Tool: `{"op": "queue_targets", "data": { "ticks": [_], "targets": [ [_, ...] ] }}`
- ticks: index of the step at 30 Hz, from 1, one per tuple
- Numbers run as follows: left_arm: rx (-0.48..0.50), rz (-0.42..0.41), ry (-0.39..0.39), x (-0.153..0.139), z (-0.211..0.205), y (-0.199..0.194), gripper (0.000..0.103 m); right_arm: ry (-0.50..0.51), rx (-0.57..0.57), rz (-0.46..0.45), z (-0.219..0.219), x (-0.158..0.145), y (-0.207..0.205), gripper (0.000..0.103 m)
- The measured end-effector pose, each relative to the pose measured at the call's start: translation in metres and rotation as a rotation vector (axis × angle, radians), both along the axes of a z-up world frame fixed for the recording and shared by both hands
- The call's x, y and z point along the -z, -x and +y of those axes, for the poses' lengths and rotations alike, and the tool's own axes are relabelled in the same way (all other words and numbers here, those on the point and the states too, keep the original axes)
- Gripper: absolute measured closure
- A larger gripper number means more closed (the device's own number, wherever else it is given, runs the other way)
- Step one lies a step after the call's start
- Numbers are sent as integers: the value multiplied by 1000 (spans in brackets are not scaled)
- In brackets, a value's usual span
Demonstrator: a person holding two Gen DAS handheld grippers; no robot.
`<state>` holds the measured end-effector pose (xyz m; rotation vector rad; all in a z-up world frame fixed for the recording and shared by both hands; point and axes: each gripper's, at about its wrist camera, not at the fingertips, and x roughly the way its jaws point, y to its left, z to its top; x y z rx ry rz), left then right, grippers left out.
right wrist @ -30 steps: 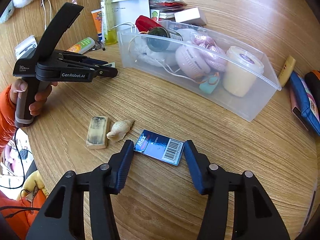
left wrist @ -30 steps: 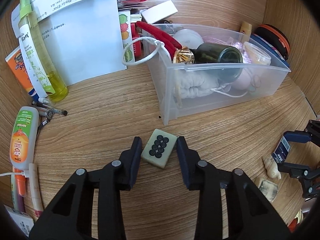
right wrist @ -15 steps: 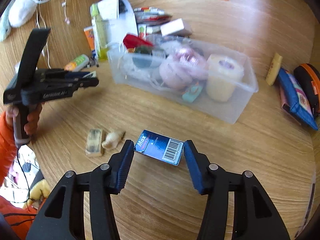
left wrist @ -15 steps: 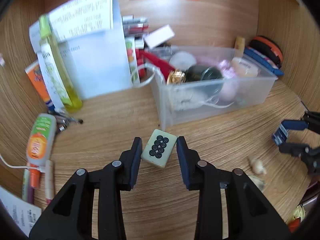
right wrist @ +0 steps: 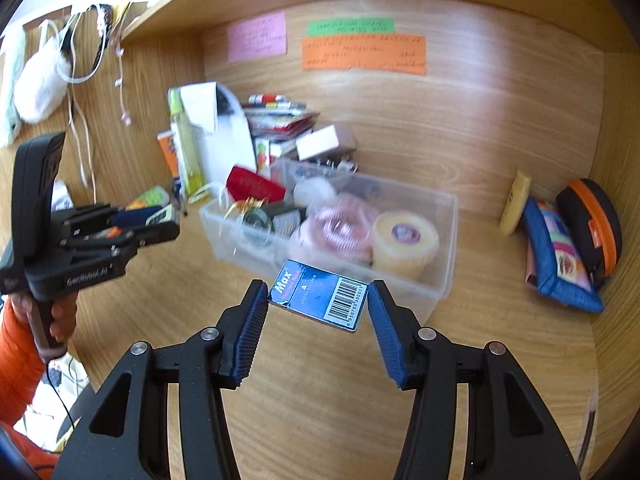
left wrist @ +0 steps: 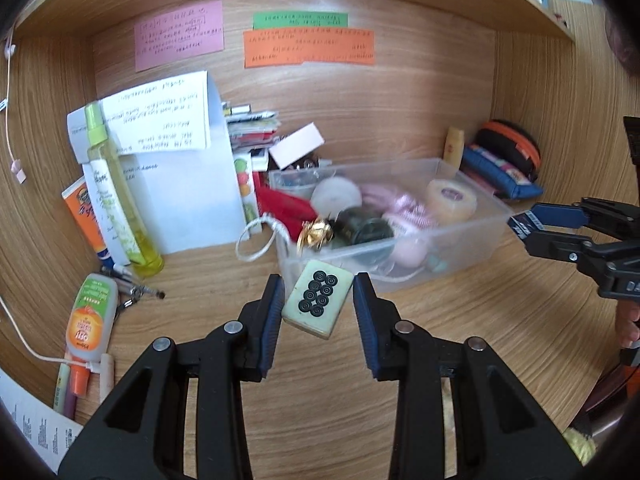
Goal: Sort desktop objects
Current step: 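Carry the green tile with the left tool while the right carries the blue card into the box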
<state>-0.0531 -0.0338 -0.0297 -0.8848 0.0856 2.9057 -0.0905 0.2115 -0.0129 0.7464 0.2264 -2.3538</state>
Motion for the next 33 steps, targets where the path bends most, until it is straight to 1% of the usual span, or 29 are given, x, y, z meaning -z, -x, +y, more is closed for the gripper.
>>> {"op": "queue_targets", "data": {
  "ticks": [9, 14, 23, 27, 30, 33],
  "targets": [
    [3, 57, -38, -23, 7, 19, 68, 63, 36, 33, 3, -27, 39, 55],
    [6, 69, -66, -30, 8, 33, 68, 79, 45, 61, -6, -40, 56, 55],
    [9, 103, -79, -50, 14, 60, 68, 99, 34, 73, -25, -58, 83, 55],
    [7, 113, -110, -52, 16, 73, 68, 103, 73, 73, -33, -53, 95, 55],
    [2, 98, -145, -48, 17, 87, 68, 125, 74, 20, -37, -40, 111, 55],
    [-20, 79, -141, -39, 21, 102, 68, 96, 81, 6, -42, -28, 122, 55]
  ]
}}
